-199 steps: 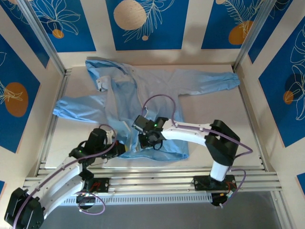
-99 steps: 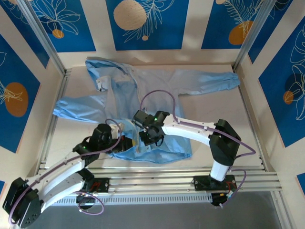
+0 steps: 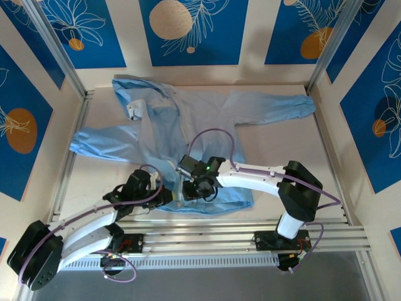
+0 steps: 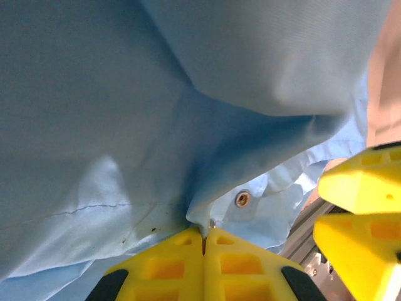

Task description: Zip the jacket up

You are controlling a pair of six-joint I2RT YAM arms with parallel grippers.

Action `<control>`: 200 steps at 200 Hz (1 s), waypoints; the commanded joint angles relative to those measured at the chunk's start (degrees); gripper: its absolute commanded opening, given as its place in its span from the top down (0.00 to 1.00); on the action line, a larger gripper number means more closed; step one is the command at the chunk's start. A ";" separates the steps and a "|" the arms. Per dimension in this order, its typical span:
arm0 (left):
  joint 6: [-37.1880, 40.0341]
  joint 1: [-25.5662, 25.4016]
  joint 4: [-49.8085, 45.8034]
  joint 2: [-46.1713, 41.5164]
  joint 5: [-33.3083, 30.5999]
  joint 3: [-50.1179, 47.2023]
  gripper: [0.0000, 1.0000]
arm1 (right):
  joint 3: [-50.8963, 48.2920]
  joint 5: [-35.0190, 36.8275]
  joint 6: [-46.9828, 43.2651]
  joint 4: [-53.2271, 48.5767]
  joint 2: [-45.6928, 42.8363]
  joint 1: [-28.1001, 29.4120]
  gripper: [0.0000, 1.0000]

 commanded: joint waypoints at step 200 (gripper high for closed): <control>2.43 1.43 -7.47 -7.65 -0.21 -0.41 1.00 | 1.90 12.87 6.24 -5.31 4.79 1.62 0.93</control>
